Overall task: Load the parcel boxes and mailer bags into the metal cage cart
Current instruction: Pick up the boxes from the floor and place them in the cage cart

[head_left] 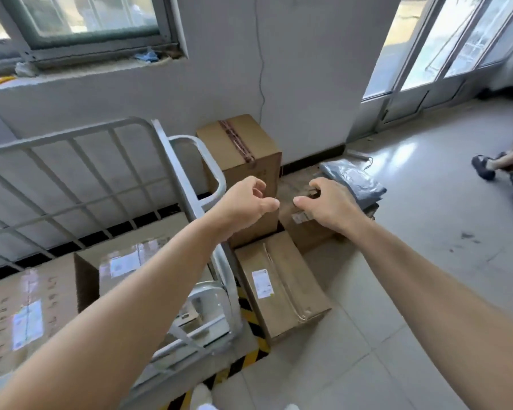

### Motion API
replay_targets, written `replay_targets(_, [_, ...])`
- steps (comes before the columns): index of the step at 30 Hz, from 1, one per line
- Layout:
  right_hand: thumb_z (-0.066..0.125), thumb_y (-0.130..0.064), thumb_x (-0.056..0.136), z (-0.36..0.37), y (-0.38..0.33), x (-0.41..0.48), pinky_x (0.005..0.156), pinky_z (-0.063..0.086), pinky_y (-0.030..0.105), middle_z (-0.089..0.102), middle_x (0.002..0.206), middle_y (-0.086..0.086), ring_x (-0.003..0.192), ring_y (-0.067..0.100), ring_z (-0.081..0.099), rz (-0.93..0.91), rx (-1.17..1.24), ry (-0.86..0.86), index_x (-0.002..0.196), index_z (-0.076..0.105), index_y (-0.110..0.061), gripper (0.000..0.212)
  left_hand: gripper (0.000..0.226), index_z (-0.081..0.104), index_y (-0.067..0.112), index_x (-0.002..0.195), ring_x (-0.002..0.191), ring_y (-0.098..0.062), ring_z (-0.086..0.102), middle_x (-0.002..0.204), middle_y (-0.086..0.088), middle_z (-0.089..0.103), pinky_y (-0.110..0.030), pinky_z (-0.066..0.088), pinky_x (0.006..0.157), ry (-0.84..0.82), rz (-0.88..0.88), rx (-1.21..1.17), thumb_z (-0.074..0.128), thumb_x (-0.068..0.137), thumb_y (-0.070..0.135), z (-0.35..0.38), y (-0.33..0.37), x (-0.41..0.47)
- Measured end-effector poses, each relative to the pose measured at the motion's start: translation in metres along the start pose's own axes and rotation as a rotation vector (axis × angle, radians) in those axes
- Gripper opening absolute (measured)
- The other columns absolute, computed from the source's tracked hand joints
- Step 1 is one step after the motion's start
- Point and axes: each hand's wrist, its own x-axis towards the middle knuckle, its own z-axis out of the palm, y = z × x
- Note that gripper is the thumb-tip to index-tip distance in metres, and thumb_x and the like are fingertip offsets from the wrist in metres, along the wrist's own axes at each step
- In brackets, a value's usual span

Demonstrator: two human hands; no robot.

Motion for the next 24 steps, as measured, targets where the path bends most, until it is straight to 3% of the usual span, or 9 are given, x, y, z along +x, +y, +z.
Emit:
replay_targets(6, [0.06, -0.041, 0.09, -0.009, 0.038, 0.001, 0.103, 0.036, 0.034, 0.049, 0.142, 0.011, 0.131, 0.026, 0.044, 0.034, -0.002, -0.055, 0.14, 0.046, -0.009, 0.061, 0.047, 0.048, 0.014, 0.132, 0.101, -0.011, 0.053, 0.114, 0.003, 0.054, -0.023, 0.038, 0.082, -0.058, -0.025, 0.004, 0.064, 0.09, 0.027, 0.038, 0.016, 0.009])
replay_targets(15, [0.06, -0.04, 0.091, 0.0, 0.081, 0.03, 0.102, 0.037, 0.033, 0.048, 0.143, 0.01, 0.13, 0.026, 0.045, 0.132, 0.024, -0.127, 0.141, 0.043, -0.007, 0.062, 0.052, 0.046, 0.008, 0.134, 0.109, -0.017, 0.051, 0.13, -0.007, 0.053, -0.026, 0.038, 0.086, -0.107, -0.17, -0.005, 0.064, 0.089, 0.027, 0.086, -0.003, 0.061])
replay_targets(24, [0.058, -0.039, 0.092, 0.02, 0.12, 0.101, 0.096, 0.039, 0.032, 0.053, 0.136, 0.012, 0.124, 0.027, 0.049, 0.022, -0.048, -0.363, 0.135, 0.047, -0.004, 0.057, 0.053, 0.043, 0.008, 0.136, 0.115, -0.019, 0.049, 0.133, -0.006, 0.049, -0.027, 0.037, 0.087, 0.064, -0.401, -0.101, 0.062, 0.09, 0.027, 0.113, -0.027, 0.094])
